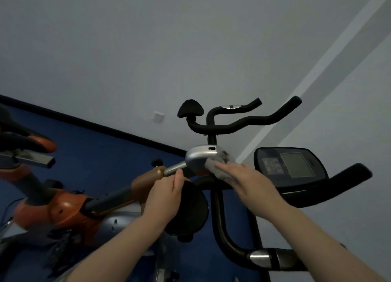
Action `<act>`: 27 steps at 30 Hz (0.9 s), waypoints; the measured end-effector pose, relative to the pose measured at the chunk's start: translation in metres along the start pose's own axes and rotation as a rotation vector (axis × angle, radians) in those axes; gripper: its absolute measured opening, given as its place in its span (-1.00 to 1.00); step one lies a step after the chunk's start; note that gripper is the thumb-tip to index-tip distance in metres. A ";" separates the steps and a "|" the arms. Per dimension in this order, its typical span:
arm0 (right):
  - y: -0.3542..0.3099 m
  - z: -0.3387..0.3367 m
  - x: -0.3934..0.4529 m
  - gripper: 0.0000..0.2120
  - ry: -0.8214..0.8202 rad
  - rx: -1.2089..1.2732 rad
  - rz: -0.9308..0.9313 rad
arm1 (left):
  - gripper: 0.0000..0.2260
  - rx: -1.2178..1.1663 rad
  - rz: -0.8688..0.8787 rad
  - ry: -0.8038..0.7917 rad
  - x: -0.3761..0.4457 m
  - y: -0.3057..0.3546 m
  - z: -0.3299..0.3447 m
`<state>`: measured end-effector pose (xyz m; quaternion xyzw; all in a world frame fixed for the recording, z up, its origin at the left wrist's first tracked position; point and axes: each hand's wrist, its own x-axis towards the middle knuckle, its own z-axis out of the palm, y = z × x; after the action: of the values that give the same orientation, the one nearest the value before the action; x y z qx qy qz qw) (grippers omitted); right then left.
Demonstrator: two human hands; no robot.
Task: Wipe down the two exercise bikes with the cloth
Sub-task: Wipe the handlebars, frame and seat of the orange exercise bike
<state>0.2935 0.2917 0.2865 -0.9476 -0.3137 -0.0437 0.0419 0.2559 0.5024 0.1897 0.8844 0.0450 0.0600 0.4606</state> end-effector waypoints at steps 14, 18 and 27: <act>-0.064 0.010 -0.060 -0.54 -0.177 0.143 0.144 | -0.71 -0.120 0.246 0.046 -0.013 0.020 0.000; -0.087 0.019 -0.089 -0.53 -0.226 0.109 0.272 | -0.73 -0.130 0.290 0.035 -0.010 0.018 0.001; -0.108 0.034 -0.056 -0.39 -0.065 0.071 0.635 | -0.77 -0.223 0.337 0.003 -0.010 0.013 0.001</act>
<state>0.1863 0.3483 0.2524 -0.9970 -0.0048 0.0130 0.0762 0.2469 0.4928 0.1987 0.8227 -0.1099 0.1423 0.5393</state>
